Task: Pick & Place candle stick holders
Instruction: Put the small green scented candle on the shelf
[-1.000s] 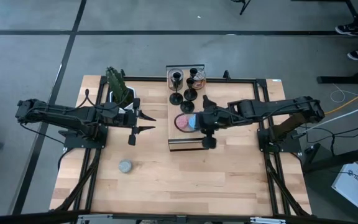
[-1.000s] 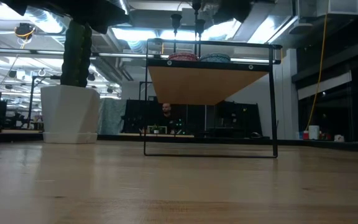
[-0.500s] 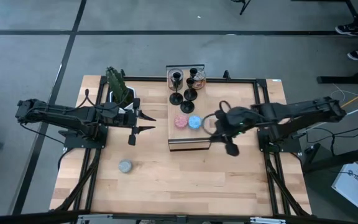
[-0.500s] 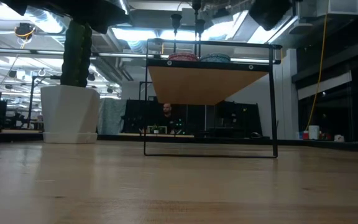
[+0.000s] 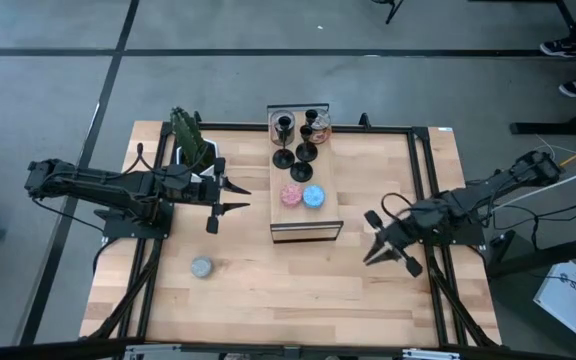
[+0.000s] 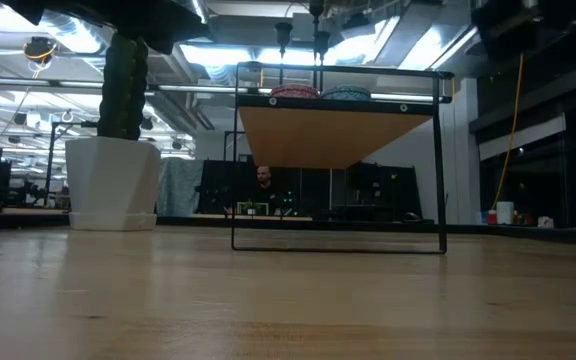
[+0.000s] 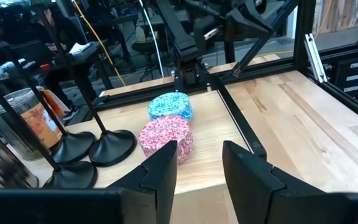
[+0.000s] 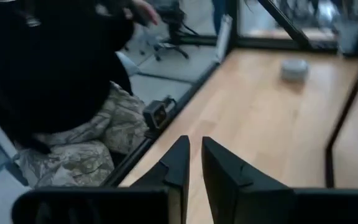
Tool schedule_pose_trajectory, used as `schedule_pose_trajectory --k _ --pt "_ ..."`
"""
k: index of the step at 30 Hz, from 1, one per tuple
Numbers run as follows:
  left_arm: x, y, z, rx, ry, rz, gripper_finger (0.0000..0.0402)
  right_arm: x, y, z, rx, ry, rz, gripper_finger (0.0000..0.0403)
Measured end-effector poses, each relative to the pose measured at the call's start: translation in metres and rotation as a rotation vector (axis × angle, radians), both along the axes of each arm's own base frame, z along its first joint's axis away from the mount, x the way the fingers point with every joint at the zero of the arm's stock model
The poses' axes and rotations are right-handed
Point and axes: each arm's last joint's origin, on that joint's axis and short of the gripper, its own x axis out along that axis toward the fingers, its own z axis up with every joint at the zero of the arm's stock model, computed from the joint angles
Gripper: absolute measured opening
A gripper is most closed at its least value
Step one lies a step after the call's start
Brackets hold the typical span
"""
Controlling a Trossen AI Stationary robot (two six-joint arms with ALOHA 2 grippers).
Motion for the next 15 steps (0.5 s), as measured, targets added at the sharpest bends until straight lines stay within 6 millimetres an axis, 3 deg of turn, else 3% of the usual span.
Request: schedule_pose_trajectory --k 9,15 --pt "0.000 0.000 0.001 0.000 -0.008 0.000 0.0122 -0.026 -0.007 -0.047 -0.020 -0.238 0.052 0.0045" --pt "0.000 0.000 0.001 -0.003 -0.008 0.000 0.0124 -0.034 -0.018 -0.061 -0.061 -0.270 -0.003 0.0045"
